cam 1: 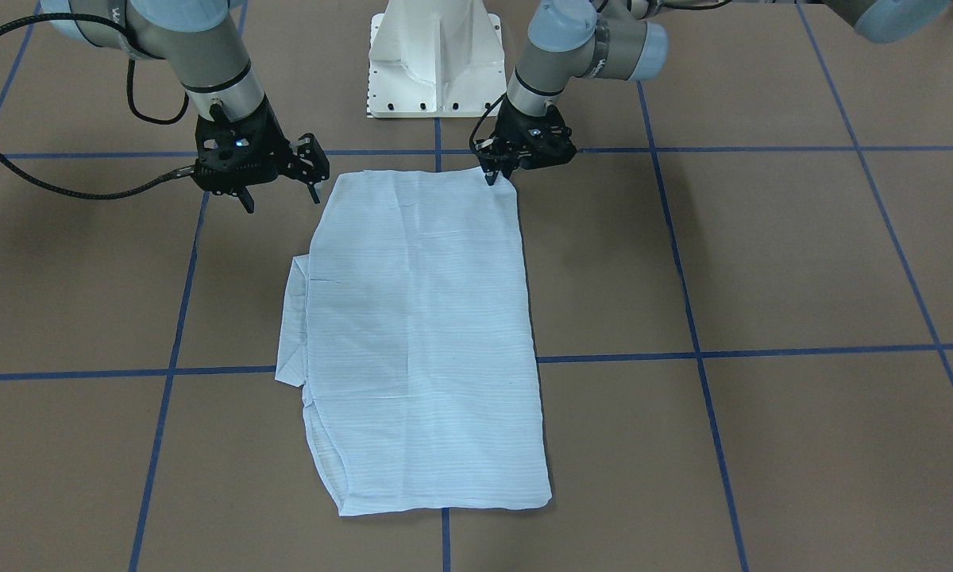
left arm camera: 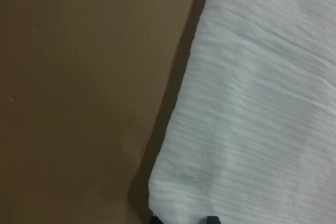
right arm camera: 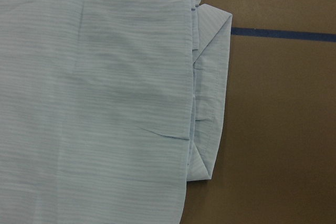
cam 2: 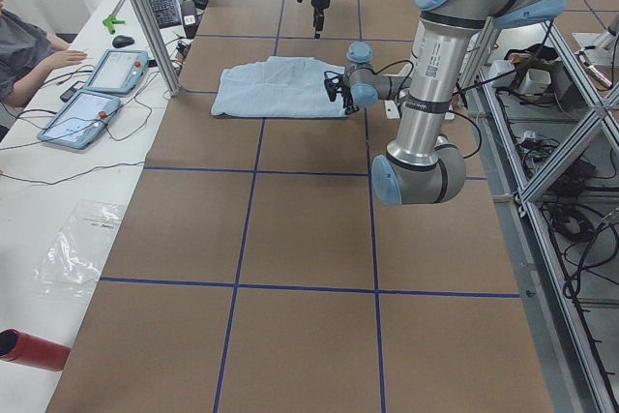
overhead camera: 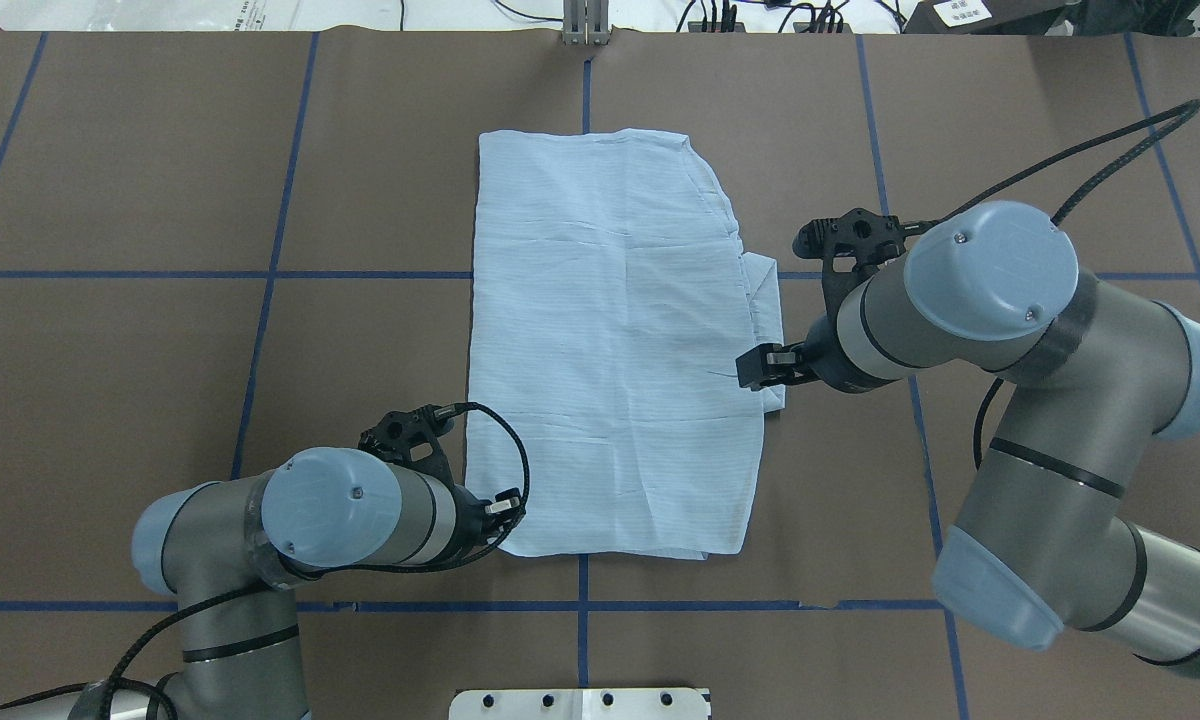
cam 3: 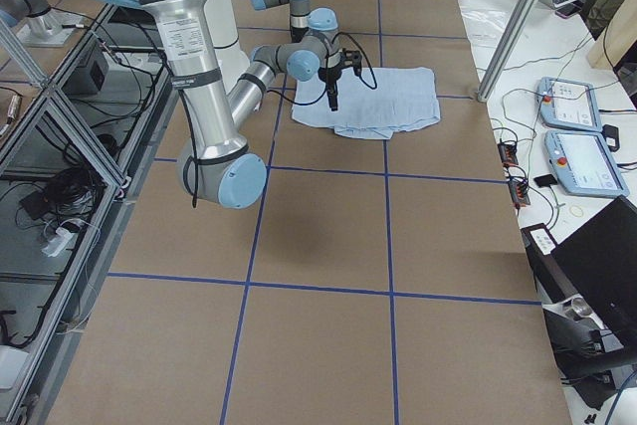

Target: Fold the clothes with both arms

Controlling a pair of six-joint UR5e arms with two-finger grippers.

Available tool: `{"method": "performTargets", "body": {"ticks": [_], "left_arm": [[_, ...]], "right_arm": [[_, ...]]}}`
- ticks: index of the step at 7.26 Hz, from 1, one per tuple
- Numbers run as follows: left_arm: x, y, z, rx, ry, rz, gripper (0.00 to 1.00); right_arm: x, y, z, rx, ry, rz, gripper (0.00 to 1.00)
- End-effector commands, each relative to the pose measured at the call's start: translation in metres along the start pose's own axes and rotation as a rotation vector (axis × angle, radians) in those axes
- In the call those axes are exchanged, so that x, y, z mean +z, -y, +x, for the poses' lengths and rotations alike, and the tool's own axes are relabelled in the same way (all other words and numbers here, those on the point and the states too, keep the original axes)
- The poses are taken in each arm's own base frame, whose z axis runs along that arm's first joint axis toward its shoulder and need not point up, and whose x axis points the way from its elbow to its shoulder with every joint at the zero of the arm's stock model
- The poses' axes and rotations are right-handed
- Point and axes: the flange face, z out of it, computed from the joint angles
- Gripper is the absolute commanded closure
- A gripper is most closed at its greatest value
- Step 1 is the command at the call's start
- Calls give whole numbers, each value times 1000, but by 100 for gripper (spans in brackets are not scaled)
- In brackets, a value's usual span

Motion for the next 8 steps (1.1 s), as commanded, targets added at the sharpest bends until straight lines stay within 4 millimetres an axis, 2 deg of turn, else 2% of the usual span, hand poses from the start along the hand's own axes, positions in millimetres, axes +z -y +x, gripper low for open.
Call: {"method": "performTargets", "body": {"ticks": [1,3,5,6,8], "left_arm": [[-12,8,5,-8,-21,11,100],[-33,8,11,-12,-18,10,100],[-37,9,14,-13,-26,13,100],[-38,10,14,-12,-28,14,100],[-38,10,14,-12,-28,15,100]], "right_arm": [[2,-4,-2,5,1,-7,0],[13,-29,-29,106,21,-35,0],[38,-87,-77,287,29,-8,0],[46,-108,-92,361,20,-10,0],[78,-121,-102,584,-34,-34,0]]}}
